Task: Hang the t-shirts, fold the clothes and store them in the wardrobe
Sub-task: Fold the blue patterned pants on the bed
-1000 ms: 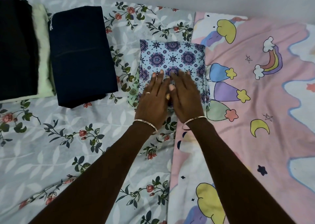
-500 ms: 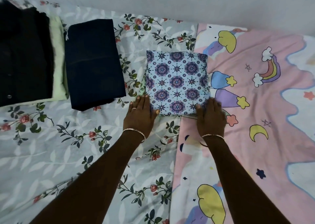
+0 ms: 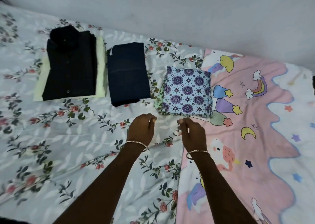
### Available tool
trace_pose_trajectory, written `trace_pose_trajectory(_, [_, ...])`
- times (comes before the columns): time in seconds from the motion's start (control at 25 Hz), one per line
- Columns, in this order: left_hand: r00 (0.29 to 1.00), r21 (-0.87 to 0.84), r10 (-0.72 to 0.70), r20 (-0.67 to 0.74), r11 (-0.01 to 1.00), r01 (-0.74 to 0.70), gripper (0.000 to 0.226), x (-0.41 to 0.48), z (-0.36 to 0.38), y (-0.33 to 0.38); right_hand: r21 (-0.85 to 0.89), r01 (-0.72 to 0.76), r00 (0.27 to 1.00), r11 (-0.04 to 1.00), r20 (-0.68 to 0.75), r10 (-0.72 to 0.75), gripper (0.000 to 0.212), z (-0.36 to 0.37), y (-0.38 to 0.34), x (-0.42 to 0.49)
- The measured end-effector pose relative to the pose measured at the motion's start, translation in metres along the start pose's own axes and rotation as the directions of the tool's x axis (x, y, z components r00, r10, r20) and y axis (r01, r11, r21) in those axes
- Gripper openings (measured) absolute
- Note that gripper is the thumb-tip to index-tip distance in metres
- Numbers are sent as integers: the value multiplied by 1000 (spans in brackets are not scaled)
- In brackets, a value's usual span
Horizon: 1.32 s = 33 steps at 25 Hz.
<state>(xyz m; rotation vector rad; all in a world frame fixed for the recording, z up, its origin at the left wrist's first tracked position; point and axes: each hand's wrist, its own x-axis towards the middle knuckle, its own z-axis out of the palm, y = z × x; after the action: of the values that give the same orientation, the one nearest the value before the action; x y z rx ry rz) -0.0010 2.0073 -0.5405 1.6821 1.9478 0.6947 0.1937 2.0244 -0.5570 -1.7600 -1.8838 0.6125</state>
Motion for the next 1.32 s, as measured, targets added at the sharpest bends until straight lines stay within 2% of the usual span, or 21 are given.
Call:
trace_pose_trajectory(0.12, [997, -62, -45, -68, 997, 41, 19, -35, -42, 5, 112, 49, 999, 993, 8, -50, 51, -13, -60, -25])
trace_pose_trajectory(0.28, [974, -145, -123, -192, 985, 96, 19, -93, -109, 14, 170, 158, 987, 973, 15, -163, 41, -37, -139, -68])
trace_pose_trajectory(0.44, [928, -224, -184, -324, 968, 114, 18, -162, -173, 17, 180, 210, 973, 961, 60, -223, 49, -55, -205, -121])
trace_pose_trajectory(0.64, [879, -269, -258, -402, 951, 156, 17, -260, -262, 19, 149, 353, 912, 924, 167, -376, 58, -71, -299, -204])
trace_pose_trajectory(0.84, [804, -310, -361, -472, 922, 232, 17, -354, -347, 11, 289, 399, 850, 870, 239, -469, 51, -75, -391, -286])
trace_pose_trajectory(1.08, [668, -394, -483, -567, 871, 295, 17, -456, -431, -15, 455, 336, 817, 824, 295, -496, 32, -69, -483, -364])
trace_pose_trajectory(1.32, [473, -448, -591, -654, 806, 387, 21, -548, -503, -67, 502, 417, 634, 758, 437, -638, 28, -27, -587, -427])
